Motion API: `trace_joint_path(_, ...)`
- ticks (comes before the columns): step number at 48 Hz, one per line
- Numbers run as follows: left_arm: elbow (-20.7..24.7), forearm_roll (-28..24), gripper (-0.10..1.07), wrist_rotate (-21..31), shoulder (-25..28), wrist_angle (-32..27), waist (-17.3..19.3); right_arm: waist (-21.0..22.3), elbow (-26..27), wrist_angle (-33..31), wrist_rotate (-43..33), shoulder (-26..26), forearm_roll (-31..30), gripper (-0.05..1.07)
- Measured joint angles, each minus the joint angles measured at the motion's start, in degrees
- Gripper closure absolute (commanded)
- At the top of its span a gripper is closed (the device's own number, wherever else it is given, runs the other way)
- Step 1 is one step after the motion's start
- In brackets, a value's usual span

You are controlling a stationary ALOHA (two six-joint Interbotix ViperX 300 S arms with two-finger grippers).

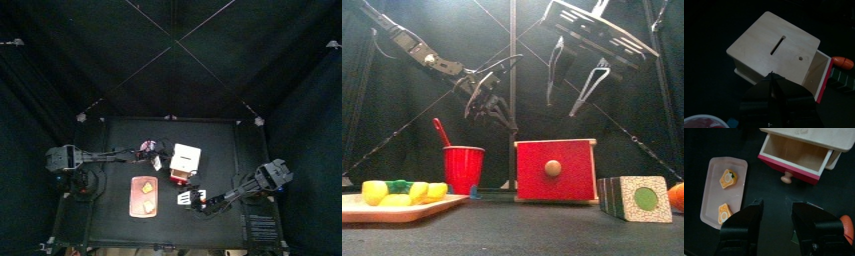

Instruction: Open drawer

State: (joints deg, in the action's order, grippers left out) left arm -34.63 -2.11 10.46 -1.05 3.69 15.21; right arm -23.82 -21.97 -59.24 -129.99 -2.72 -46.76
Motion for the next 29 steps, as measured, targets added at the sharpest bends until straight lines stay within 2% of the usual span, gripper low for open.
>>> trace_joint_path(16,-0.09,-0.09,0.48,0.0,-0.09,0.35,0.0,-0.09,0.09,0.35,-0.35,-0.44,-0.09,0.24)
trace_joint_path(29,0.53,0.0,0.48,0.09,1.23,1.32,0.0,0.62,1.93,0.44,-1.23,-4.13,0.97,0.24)
